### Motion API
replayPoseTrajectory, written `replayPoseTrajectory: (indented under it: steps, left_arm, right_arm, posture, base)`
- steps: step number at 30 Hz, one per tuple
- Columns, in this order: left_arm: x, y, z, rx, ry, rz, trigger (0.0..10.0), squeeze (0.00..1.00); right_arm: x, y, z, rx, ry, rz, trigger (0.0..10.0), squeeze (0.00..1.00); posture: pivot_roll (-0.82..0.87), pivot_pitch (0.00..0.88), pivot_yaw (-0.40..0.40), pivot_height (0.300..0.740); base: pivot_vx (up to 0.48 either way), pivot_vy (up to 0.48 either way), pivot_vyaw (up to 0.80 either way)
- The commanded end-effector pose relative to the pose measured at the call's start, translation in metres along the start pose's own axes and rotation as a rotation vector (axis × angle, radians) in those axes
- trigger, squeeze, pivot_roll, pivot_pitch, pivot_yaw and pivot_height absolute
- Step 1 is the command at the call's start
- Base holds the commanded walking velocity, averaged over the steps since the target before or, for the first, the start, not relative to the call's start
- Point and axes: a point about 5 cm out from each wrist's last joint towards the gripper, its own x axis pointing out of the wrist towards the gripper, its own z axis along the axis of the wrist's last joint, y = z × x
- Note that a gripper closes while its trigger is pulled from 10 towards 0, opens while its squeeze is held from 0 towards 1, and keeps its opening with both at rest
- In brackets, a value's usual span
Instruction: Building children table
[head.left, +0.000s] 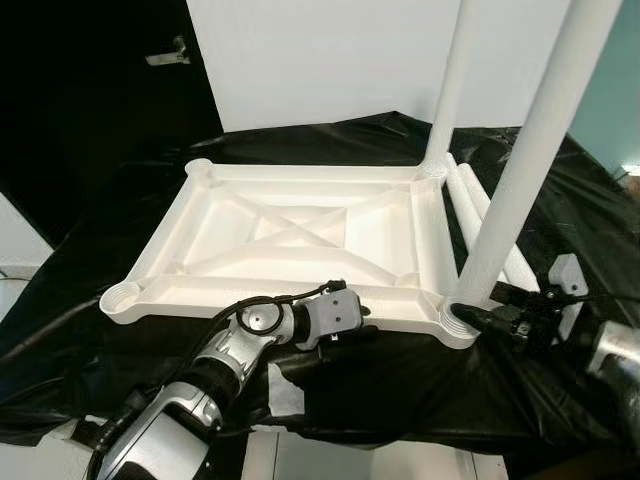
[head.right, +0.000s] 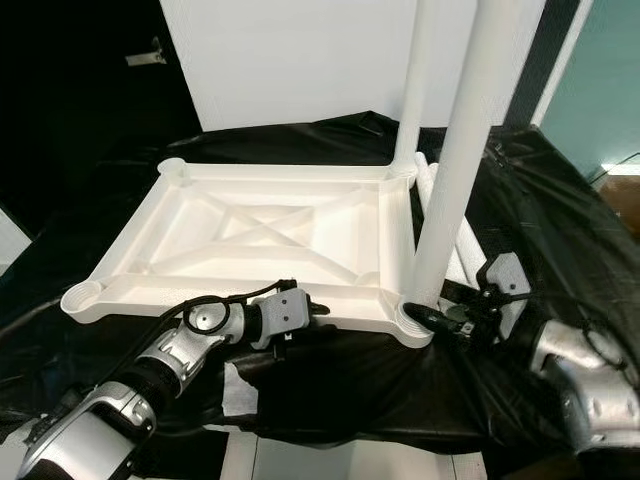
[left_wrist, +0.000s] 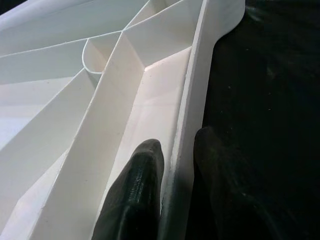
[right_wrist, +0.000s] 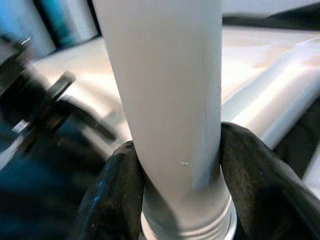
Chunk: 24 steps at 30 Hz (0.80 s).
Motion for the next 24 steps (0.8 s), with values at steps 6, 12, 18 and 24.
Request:
replayPoseTrajectory:
  steps: [6,12,18,24]
  left_arm:
    - [0.007,-0.049,-0.033,-0.076,0.142,-0.288,10.0,0.0]
    - [0.006,-0.05,-0.034,-0.069,0.153,-0.295,10.0,0.0]
    - [0.005,-0.052,-0.036,-0.067,0.165,-0.3,10.0,0.0]
    - [0.005,-0.055,-0.038,-0.072,0.168,-0.307,10.0,0.0]
  right_arm:
    - [0.018,0.028,-0.014,0.019,-0.104,-0.283,0.0,0.0]
    - [0.025,0.033,-0.015,0.031,-0.145,-0.41,0.0,0.0]
    - [0.037,0.043,-0.02,0.03,-0.121,-0.594,4.0,0.0]
    - [0.035,0.04,-0.017,-0.006,-0.125,-0.593,10.0,0.93]
  posture:
    - [-0.16,0.031,0.036,0.74]
    - [-0.16,0.027,0.036,0.74]
    - [-0.15,0.027,0.034,0.74]
    - [-0.16,0.032,0.035,0.74]
  base:
    - [0.0,0.0,0.0]
    - [0.0,0.0,0.0]
    - [0.0,0.0,0.0]
    - [0.0,0.0,0.0]
